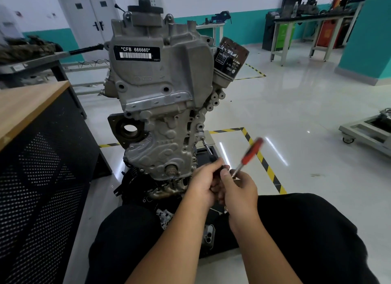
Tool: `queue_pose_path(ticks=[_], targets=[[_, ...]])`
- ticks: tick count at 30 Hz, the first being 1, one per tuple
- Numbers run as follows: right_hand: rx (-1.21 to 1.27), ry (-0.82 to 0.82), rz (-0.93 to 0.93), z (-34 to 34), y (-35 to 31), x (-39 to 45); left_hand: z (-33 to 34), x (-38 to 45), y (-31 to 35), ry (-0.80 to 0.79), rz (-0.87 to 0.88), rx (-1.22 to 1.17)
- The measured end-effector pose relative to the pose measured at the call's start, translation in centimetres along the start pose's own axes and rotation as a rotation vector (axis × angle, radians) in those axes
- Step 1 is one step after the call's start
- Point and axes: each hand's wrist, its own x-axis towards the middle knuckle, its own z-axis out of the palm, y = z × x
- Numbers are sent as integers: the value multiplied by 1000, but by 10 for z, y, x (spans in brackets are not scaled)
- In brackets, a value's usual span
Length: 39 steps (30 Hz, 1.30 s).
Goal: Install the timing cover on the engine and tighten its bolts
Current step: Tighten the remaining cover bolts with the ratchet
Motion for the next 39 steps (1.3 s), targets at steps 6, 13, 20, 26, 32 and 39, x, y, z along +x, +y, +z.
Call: queue_pose_path(ticks=[6,13,20,26,32,39], targets=[[-95,-24,35,-4,-4,2,-3,2,-1,-9,13,-60],[497,-97,302,2,-11,-1,-5,0,2,-54,-50,-30],[-284,23,-142,-8,2,9,1,-1,-3,10,42,-12],[513,-77,368,-5,-12,8,-1,1,2,-55,35,-5],[-232,49,-184,-8,1,10,1,2,-4,-6,54,-5],[168,-81,194,-9,-10,10,1,2,-2,-22,65,-15]])
